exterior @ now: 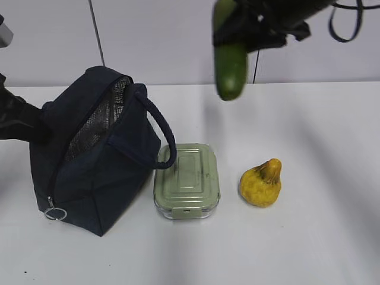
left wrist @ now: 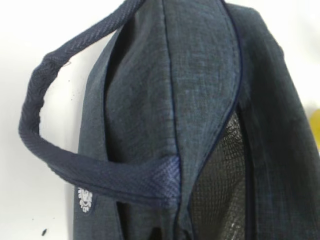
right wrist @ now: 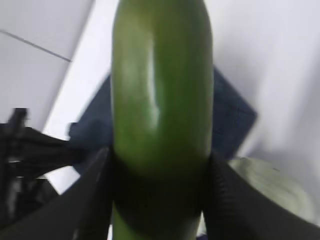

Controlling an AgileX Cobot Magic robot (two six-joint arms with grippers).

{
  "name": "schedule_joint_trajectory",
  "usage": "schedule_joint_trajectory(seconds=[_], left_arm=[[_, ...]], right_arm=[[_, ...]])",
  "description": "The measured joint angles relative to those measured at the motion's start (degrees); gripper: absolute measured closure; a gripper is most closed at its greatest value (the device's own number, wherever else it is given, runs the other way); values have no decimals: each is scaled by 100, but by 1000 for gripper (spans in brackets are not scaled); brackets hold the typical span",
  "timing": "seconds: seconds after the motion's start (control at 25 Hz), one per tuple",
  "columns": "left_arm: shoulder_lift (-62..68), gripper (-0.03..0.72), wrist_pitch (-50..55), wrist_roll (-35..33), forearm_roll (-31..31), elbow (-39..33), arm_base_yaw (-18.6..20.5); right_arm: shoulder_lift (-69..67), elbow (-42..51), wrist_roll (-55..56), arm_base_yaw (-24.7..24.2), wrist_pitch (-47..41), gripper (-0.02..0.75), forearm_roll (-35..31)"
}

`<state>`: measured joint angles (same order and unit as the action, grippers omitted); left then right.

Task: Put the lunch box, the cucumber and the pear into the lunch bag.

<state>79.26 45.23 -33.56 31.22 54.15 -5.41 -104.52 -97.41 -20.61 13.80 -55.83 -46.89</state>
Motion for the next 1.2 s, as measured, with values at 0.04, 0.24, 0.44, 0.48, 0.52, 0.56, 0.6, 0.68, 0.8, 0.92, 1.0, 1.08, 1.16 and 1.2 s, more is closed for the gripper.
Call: schedule_joint_trajectory(seconds=[0.04, 0.24, 0.44, 0.48, 0.52, 0.56, 0.6, 0.68, 0.8, 0.92, 1.0, 1.08, 1.16, 1.2], left_arm=[[0, 704, 0, 0, 42, 0, 0], [0, 704, 0, 0, 250, 0, 0], [0, 704, 5, 0, 273, 0, 0], [0, 704, 5, 0, 278, 0, 0], [0, 704, 5, 0, 283, 0, 0], [0, 704, 5, 0, 283, 0, 0], [0, 704, 5, 0, 283, 0, 0], [0, 704, 5, 0, 283, 0, 0], [0, 704, 5, 0, 283, 0, 0], [0, 704, 0, 0, 283, 0, 0], [0, 704, 0, 0, 283, 0, 0], [0, 704, 0, 0, 283, 0, 0], [0, 704, 0, 0, 283, 0, 0], [0, 704, 0, 0, 283, 0, 0]], right_arm=[[0, -11, -146, 267, 134, 385, -276], [-251, -27, -660, 1480, 1184, 385, -1023], [-896, -27, -945, 1914, 1751, 385, -1442], [-965, -27, -949, 1914, 1752, 386, -1442], [-1154, -27, -984, 1914, 1752, 386, -1344], [-1237, -27, -994, 1914, 1752, 386, -1235], [-1302, -27, -994, 1914, 1752, 386, -1039], [-1342, -27, -994, 1914, 1752, 386, -761], [-1342, -27, -1008, 1914, 1752, 384, -535], [-1342, -27, -1008, 1914, 1752, 341, -378], [-1342, -27, -1008, 1914, 1752, 302, -305], [-1342, -27, -1008, 1914, 1752, 205, -270], [-1342, -37, -1036, 1904, 1717, 147, -186], [-1342, -49, -1036, 1895, 1700, 138, -143]])
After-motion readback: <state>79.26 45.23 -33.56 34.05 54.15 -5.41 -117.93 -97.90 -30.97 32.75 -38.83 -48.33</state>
